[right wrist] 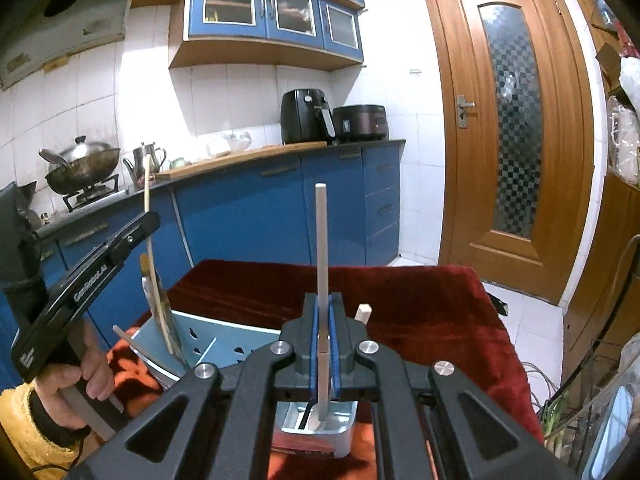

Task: Organize utensils
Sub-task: 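Lower the chopsticks into the holder and open both tools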

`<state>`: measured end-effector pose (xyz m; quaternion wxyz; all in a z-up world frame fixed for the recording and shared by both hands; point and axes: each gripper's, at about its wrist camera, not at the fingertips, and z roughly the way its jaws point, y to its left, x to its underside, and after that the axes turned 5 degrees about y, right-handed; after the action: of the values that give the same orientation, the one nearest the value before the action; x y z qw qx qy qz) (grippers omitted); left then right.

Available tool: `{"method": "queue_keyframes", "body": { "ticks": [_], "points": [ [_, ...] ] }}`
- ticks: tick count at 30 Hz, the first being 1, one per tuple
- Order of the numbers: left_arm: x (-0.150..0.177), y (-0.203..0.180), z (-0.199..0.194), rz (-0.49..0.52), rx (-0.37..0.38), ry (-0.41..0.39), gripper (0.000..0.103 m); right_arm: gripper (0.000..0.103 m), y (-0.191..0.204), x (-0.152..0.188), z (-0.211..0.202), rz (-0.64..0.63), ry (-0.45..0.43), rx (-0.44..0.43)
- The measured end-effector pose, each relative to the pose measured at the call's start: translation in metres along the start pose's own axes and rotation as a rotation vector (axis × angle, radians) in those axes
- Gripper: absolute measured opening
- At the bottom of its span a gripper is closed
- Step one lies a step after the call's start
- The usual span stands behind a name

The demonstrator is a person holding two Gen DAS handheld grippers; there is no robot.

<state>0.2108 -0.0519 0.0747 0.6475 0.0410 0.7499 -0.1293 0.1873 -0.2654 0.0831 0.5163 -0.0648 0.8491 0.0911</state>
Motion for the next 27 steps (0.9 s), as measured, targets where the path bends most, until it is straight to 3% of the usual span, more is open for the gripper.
{"method": "queue_keyframes", "body": {
  "ticks": [9, 12, 15, 27],
  "points": [
    [0.01, -0.007, -0.005, 0.039, 0.0, 0.043, 0.005, 0.007, -0.001, 0.008, 0.007, 0.012, 0.039, -0.042],
    [0.008, -0.006, -0.009, 0.04, 0.005, 0.082, 0.016, 0.01, -0.001, 0.01, 0.005, 0.019, 0.04, -0.056],
    [0.006, -0.003, -0.015, 0.026, 0.018, 0.108, 0.022, 0.022, -0.001, 0.01, -0.001, 0.025, 0.027, -0.072],
    [-0.002, 0.005, -0.056, 0.002, 0.033, 0.207, 0.022, 0.027, 0.003, 0.011, -0.044, 0.052, -0.04, -0.107]
  ]
}}
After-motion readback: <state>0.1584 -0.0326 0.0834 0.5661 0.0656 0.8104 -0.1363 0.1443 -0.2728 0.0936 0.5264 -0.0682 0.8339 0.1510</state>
